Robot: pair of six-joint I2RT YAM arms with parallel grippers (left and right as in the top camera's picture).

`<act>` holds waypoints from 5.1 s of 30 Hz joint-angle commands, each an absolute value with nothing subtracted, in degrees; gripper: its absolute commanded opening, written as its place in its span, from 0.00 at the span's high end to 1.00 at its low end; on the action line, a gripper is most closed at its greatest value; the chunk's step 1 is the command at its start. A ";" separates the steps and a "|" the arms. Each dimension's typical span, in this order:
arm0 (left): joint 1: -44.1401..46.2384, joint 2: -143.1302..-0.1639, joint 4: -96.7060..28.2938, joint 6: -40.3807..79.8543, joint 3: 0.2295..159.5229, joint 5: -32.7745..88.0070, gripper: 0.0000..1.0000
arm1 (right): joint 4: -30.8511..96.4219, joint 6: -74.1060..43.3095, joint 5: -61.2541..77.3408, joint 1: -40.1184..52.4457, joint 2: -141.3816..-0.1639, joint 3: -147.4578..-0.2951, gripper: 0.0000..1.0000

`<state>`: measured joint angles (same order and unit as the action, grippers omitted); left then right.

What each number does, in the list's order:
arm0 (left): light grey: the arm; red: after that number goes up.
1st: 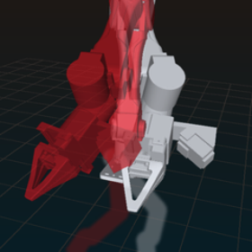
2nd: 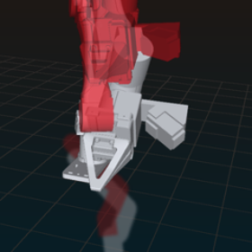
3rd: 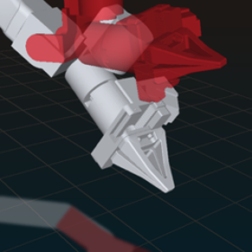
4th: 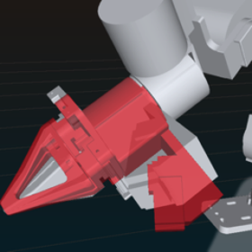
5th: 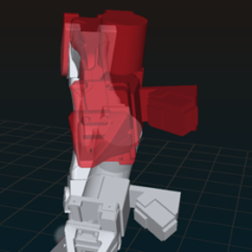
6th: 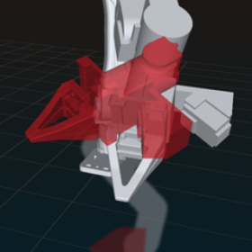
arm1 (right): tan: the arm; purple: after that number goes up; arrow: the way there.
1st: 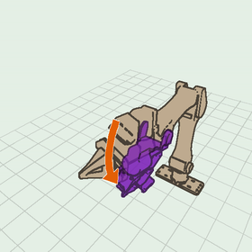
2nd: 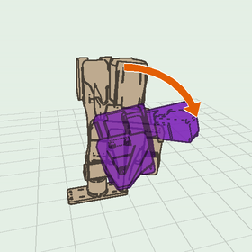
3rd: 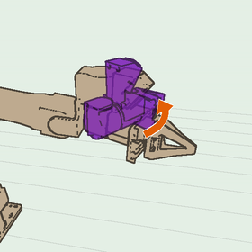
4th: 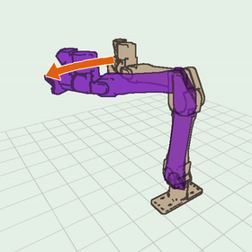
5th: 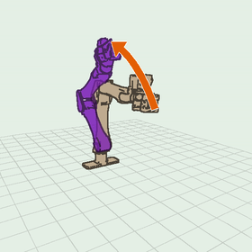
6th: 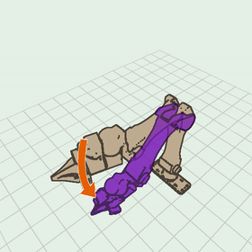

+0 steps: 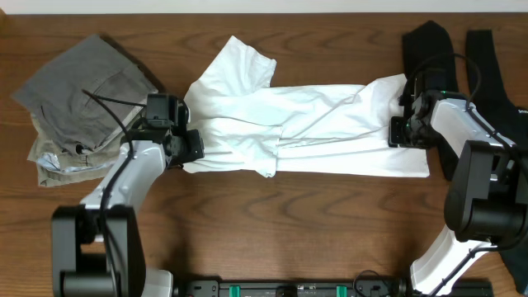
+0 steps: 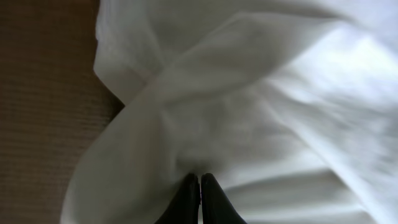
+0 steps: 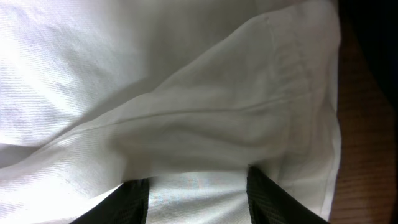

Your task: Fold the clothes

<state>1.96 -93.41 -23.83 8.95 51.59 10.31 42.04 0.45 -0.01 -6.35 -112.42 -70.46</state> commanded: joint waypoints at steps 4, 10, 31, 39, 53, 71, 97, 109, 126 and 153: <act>1.67 -97.95 -24.38 8.82 50.78 8.12 0.92 | 44.64 -0.62 -4.08 -7.86 -117.60 -67.35 0.45; 1.67 -99.35 -29.87 8.82 50.78 8.10 0.93 | 48.93 -0.64 -4.08 -7.86 -117.60 -67.35 0.44; 1.67 -87.64 -35.79 8.60 54.74 12.64 0.94 | 53.80 -4.67 -4.47 -7.86 -107.42 -69.49 0.52; 1.69 -78.08 -29.17 8.60 54.74 12.60 0.94 | 41.10 -3.60 -3.53 -7.86 -95.44 -70.61 0.44; 1.69 -78.56 -30.13 8.82 54.65 12.64 0.93 | 25.17 0.73 -0.14 -10.92 -108.77 -70.61 0.99; 1.69 -78.59 -30.98 8.82 54.65 12.64 0.93 | 12.75 -7.73 -13.50 -21.10 -122.13 -71.26 0.97; 1.69 -82.04 -19.07 8.56 54.65 14.61 0.94 | 25.39 2.44 20.97 -13.93 -105.86 -75.22 0.69; 2.66 -100.07 -14.98 5.54 66.81 20.51 0.94 | 30.28 2.68 18.87 -9.23 -109.30 -75.22 0.66; 6.52 -118.52 -3.44 4.56 72.84 20.58 0.94 | 27.79 2.63 14.70 -8.49 -119.07 -75.22 0.70; 6.13 -125.56 1.61 8.86 73.32 19.29 0.93 | 37.17 -1.67 -7.07 -9.78 -119.70 -75.22 0.68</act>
<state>6.50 -122.83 2.04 7.22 73.91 20.88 35.73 -1.10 -2.81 -8.67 -117.38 -77.12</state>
